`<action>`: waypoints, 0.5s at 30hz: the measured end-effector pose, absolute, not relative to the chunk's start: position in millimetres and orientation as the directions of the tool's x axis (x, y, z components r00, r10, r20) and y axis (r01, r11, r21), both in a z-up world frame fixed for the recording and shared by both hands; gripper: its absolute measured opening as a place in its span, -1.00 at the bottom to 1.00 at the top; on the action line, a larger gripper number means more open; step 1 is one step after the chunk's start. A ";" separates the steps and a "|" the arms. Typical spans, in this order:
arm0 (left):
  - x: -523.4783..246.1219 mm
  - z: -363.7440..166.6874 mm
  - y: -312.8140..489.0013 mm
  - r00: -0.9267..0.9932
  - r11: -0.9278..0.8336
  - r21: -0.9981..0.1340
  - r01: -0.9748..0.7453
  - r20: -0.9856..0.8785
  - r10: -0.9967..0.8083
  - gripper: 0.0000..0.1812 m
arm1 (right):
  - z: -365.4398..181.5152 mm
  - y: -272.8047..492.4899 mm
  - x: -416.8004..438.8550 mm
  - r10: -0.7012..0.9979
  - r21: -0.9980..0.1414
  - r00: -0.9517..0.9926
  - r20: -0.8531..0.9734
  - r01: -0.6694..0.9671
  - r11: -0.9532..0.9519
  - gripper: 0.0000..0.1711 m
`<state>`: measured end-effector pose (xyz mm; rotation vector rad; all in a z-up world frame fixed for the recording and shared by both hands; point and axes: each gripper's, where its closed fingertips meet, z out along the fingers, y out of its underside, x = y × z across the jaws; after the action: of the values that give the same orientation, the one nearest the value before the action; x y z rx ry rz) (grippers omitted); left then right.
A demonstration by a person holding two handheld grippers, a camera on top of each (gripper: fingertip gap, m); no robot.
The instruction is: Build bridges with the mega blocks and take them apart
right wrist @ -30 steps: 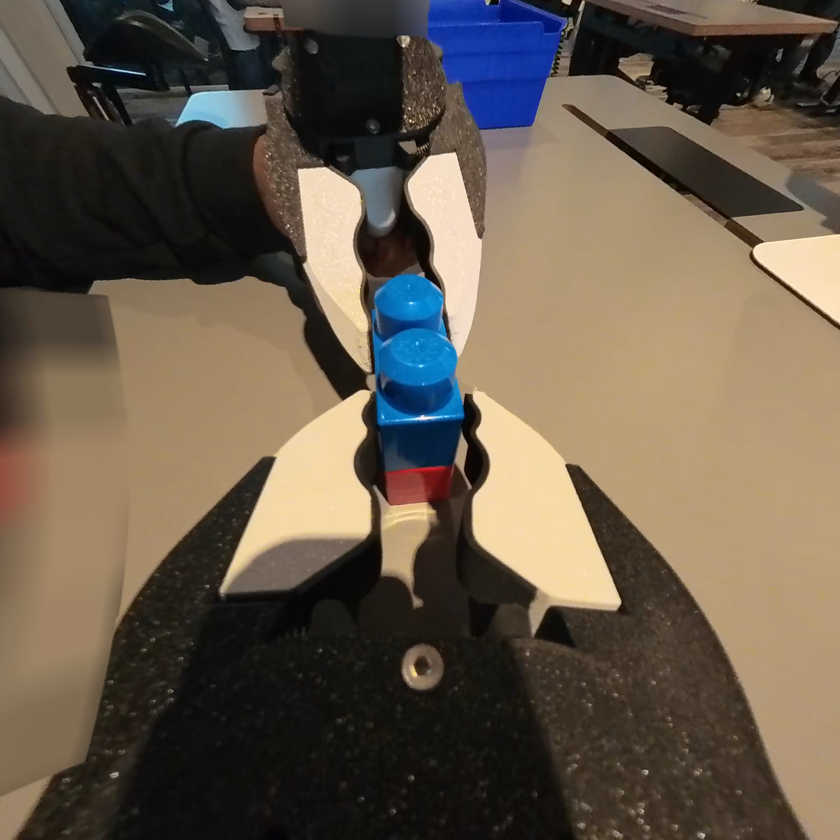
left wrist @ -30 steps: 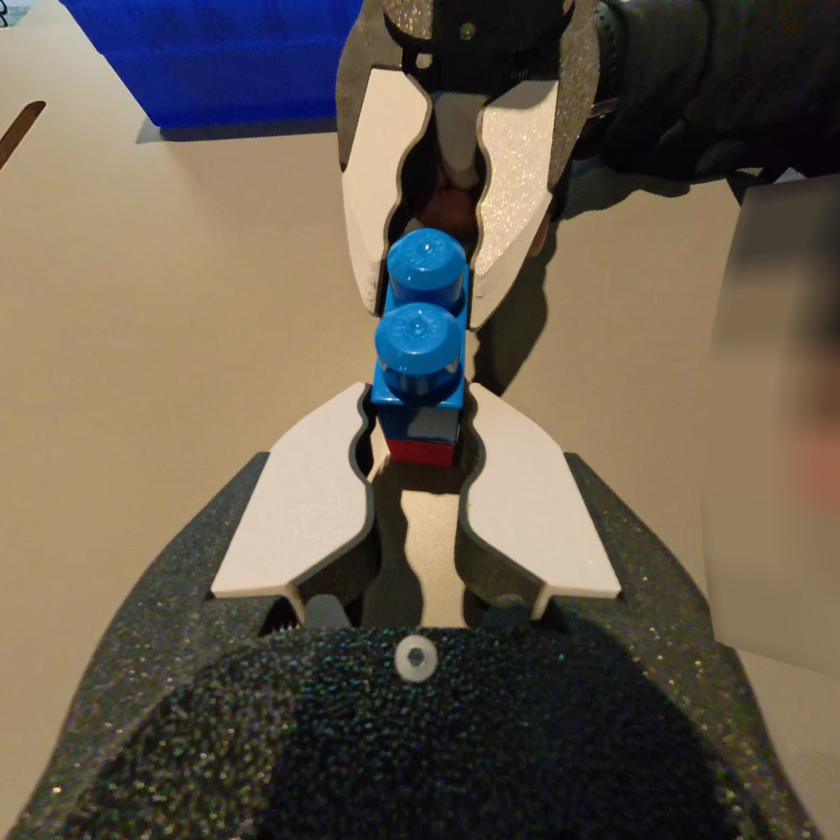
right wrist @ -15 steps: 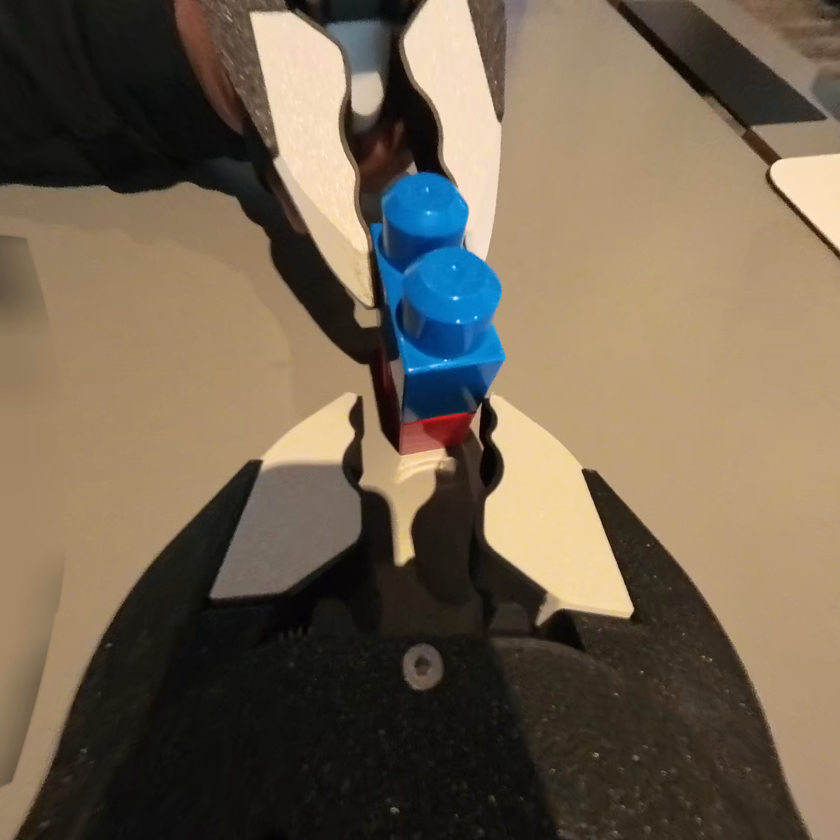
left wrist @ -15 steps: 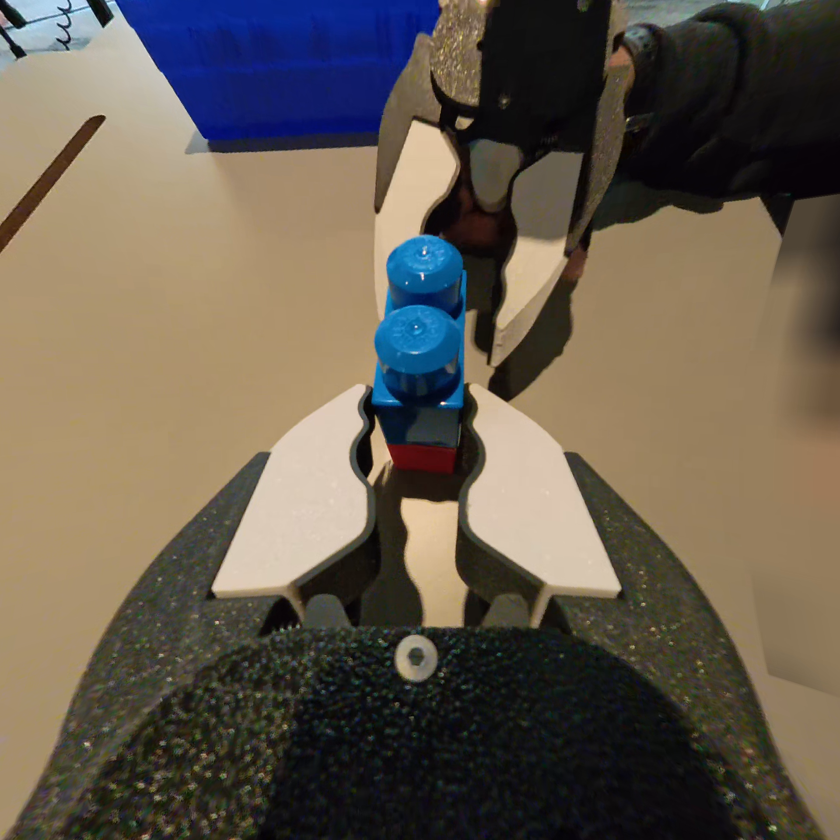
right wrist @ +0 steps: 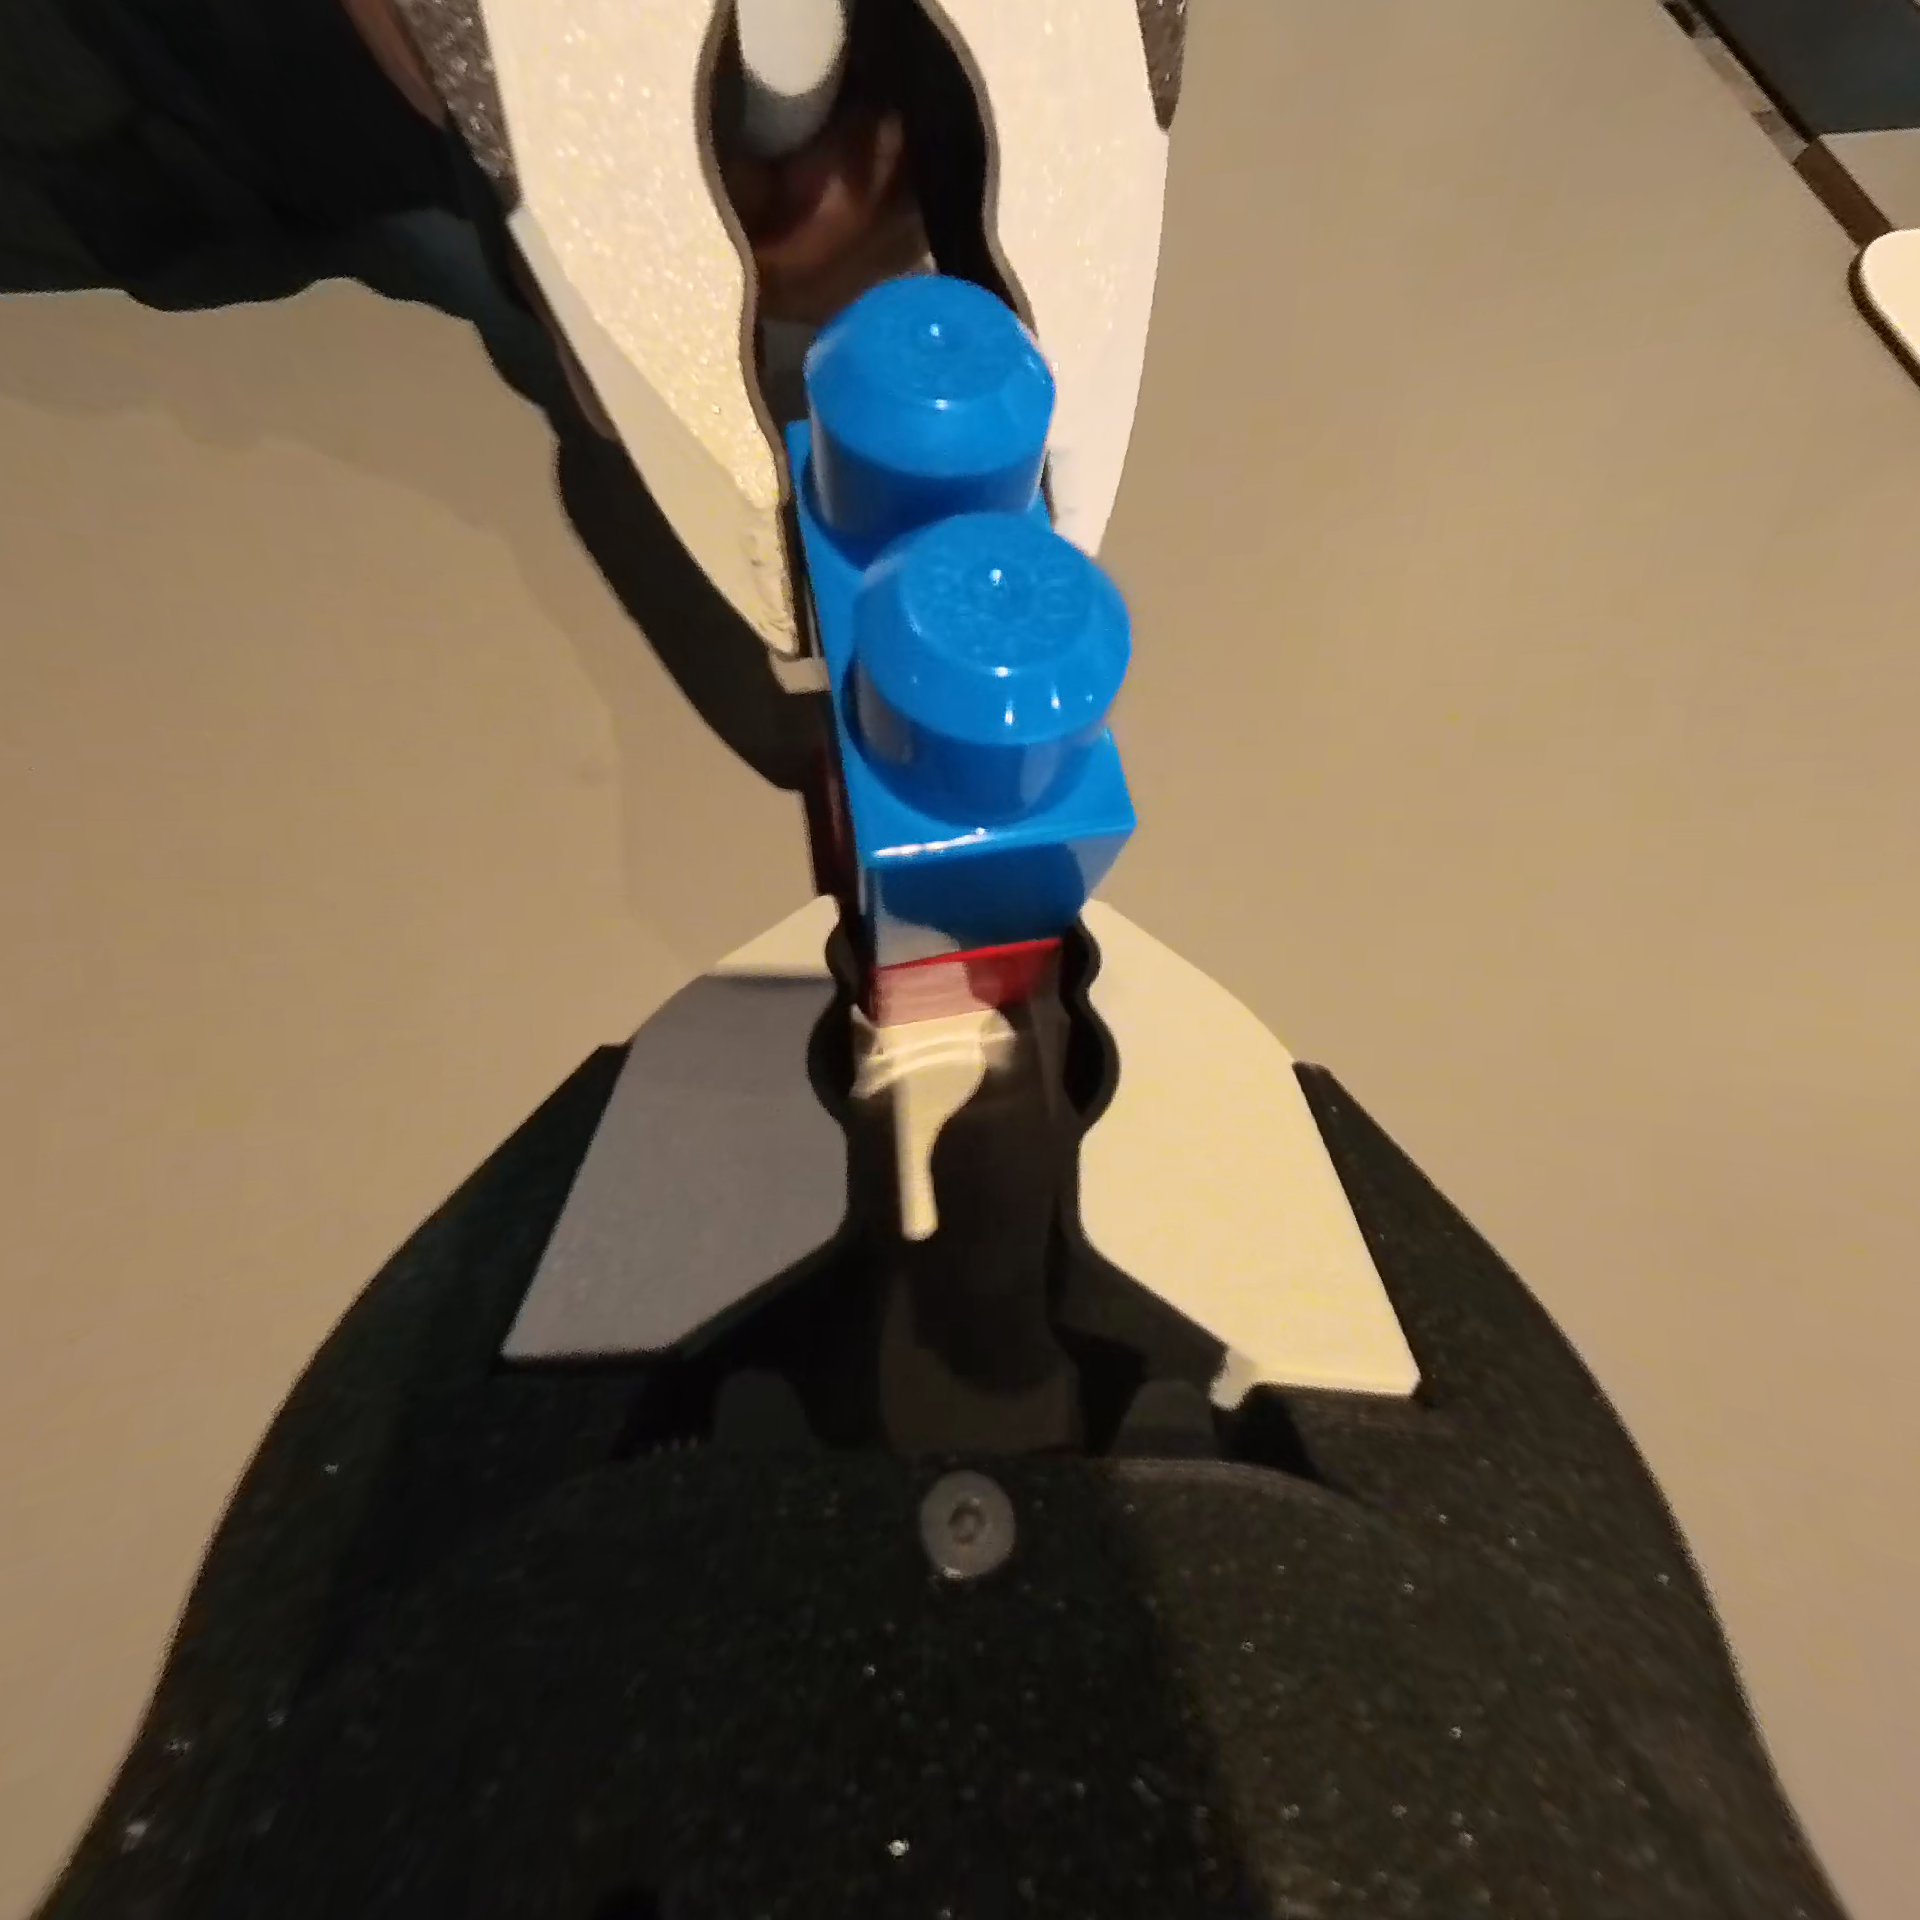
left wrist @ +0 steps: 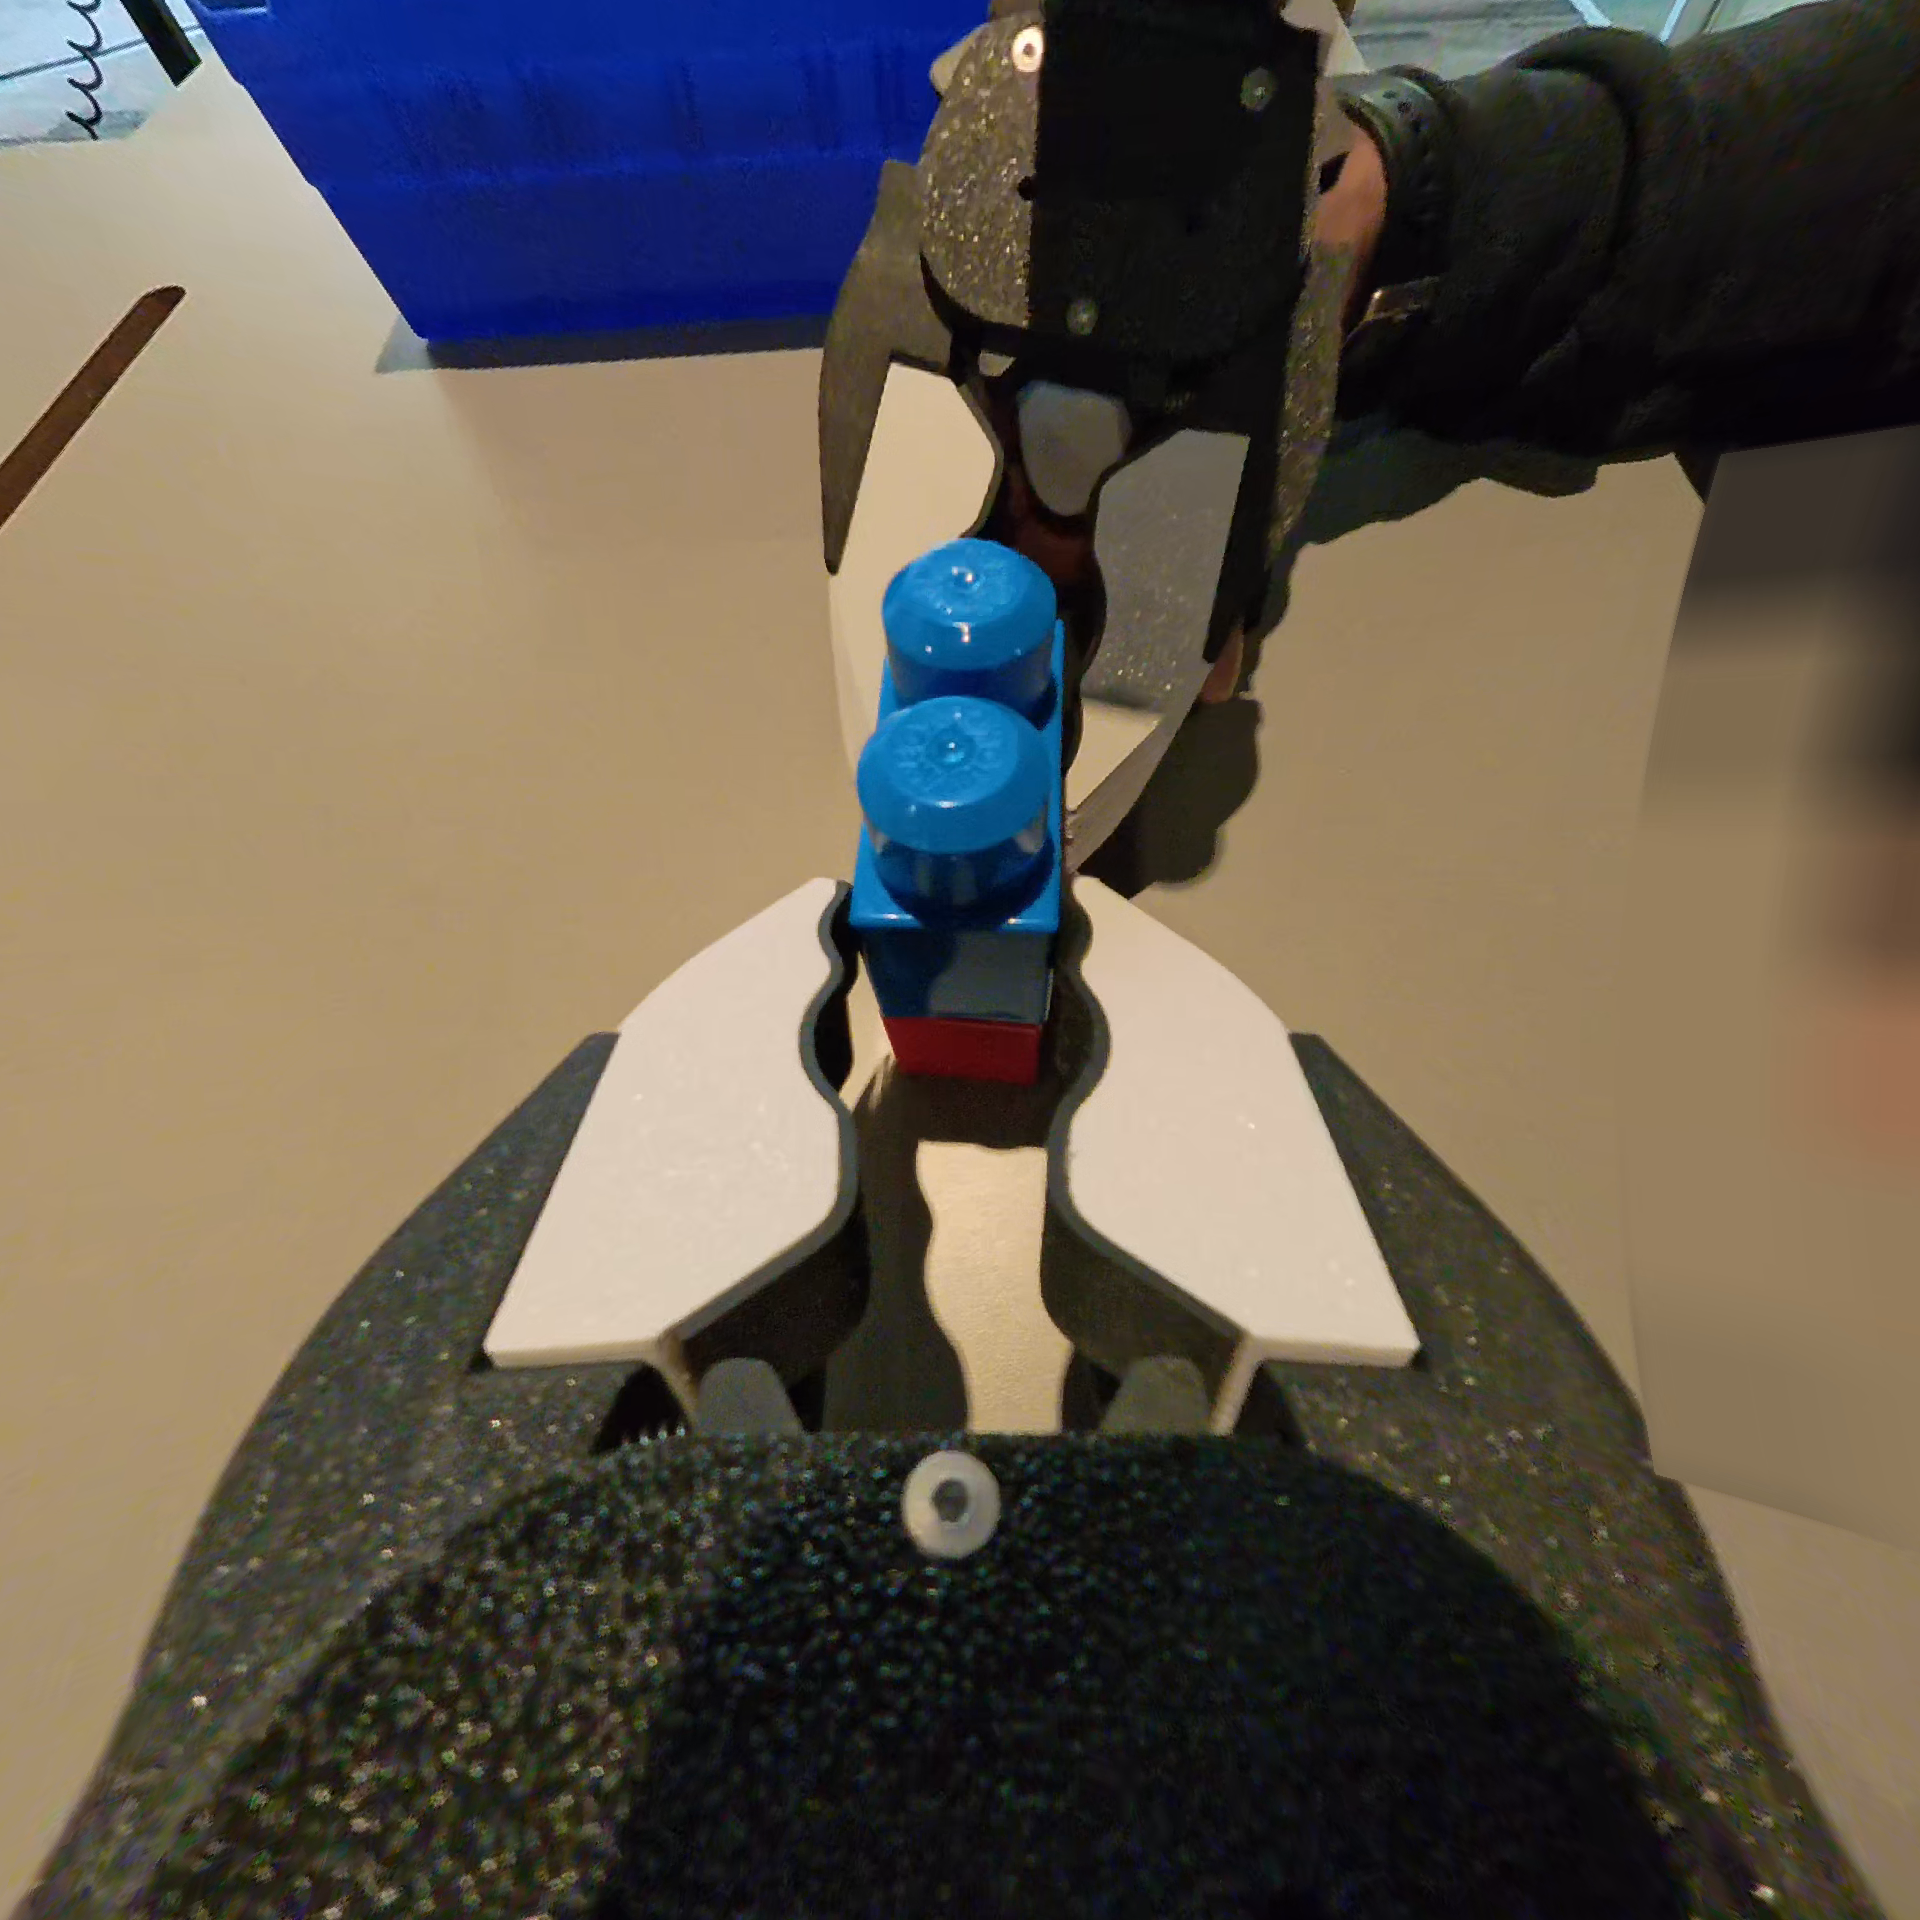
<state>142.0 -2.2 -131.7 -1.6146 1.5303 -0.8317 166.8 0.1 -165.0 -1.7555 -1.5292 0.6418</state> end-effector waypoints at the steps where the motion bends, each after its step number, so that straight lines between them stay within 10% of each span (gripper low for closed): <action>1: 141.7 -131.8 -3.5 0.065 0.000 -0.860 -0.511 -0.039 -0.997 -0.61 | -165.0 -1.4 166.6 0.983 -0.777 0.164 0.081 0.628 -0.041 -0.57; 15: 139.1 -131.2 -7.0 0.019 0.017 -0.876 -0.481 -0.030 -0.999 -0.61 | -180.4 -10.2 170.0 0.988 -0.700 0.137 0.072 0.713 -0.048 -0.51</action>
<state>139.1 -7.0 -131.2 -1.5607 1.5576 -0.8906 170.0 -10.2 -180.4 -1.8207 -1.6330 0.5917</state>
